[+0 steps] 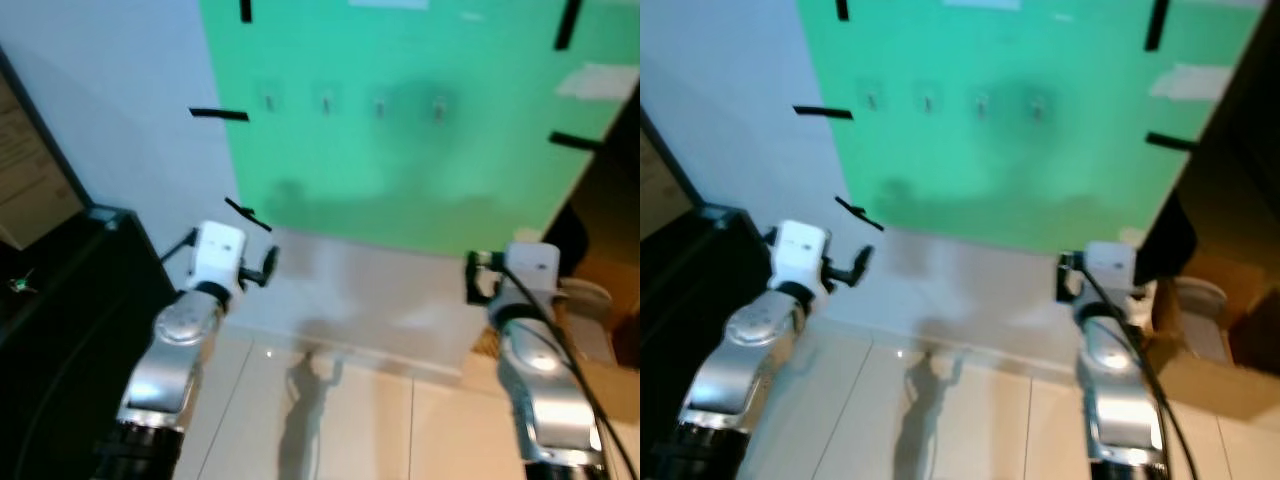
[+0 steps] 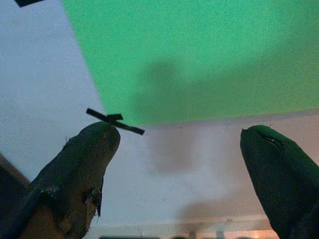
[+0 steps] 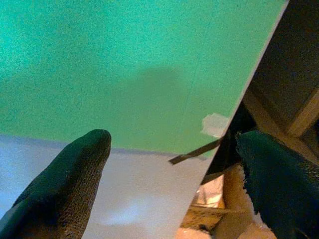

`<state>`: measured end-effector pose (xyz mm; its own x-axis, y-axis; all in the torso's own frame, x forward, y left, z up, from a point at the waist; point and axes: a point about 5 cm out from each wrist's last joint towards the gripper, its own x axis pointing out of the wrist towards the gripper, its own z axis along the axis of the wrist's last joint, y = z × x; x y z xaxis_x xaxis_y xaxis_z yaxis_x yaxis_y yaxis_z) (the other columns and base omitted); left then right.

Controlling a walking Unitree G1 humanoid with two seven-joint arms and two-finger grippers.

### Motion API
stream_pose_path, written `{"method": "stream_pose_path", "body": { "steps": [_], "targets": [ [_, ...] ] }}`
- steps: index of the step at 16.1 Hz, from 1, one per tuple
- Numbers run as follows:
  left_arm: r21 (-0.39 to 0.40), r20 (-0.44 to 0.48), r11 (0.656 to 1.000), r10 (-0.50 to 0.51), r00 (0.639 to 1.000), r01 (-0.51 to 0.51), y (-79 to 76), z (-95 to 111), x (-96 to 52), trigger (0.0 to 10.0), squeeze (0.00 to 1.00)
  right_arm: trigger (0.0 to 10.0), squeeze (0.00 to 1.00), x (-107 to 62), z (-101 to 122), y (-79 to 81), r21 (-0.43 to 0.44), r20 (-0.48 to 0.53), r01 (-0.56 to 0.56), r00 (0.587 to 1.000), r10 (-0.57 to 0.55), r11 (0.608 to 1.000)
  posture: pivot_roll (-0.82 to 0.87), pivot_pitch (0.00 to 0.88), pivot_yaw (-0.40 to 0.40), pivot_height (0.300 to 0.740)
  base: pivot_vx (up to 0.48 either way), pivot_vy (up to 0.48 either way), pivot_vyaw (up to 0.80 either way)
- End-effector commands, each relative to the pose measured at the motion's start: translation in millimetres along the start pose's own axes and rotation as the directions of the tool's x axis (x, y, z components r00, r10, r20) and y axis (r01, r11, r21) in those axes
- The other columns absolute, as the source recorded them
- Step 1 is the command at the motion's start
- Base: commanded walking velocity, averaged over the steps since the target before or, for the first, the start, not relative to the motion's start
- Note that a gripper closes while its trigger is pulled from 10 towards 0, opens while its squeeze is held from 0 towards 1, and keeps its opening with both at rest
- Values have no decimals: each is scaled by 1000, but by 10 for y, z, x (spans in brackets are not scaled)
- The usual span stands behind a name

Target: Hang keys on a hook

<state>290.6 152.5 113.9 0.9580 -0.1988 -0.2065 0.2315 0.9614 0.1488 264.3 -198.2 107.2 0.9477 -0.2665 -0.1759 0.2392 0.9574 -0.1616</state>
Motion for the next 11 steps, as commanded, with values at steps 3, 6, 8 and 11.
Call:
{"method": "stream_pose_path", "body": {
  "steps": [3, 6, 8, 11],
  "targets": [
    [8, 3, 999, 46, 999, -46, 119, 1, -45, 10000, 55, 10000, 43, -16, 44, 139, 18, 13, -96, 995, 96, 995, -113, 0, -4, 740, 340, 0, 267],
    [9, 4, 999, 43, 999, -43, 112, 3, -38, 10000, 59, 10000, 55, -18, 35, 117, 29, 11, -78, 997, 78, 997, -117, 0, 3, 740, 339, 0, 800],
    [10, 4, 999, 40, 999, -40, 111, 5, -35, 10000, 55, 10000, 51, -17, 29, 107, 29, 9, -72, 997, 71, 997, -117, 0, 3, 740, 341, 0, 800],
    [12, 6, 999, 37, 999, -37, 112, 8, -32, 10000, 55, 10000, 8, -22, 36, 94, 40, 17, -52, 999, 51, 998, -123, 0, 16, 740, 340, 0, 267]
  ]
}}
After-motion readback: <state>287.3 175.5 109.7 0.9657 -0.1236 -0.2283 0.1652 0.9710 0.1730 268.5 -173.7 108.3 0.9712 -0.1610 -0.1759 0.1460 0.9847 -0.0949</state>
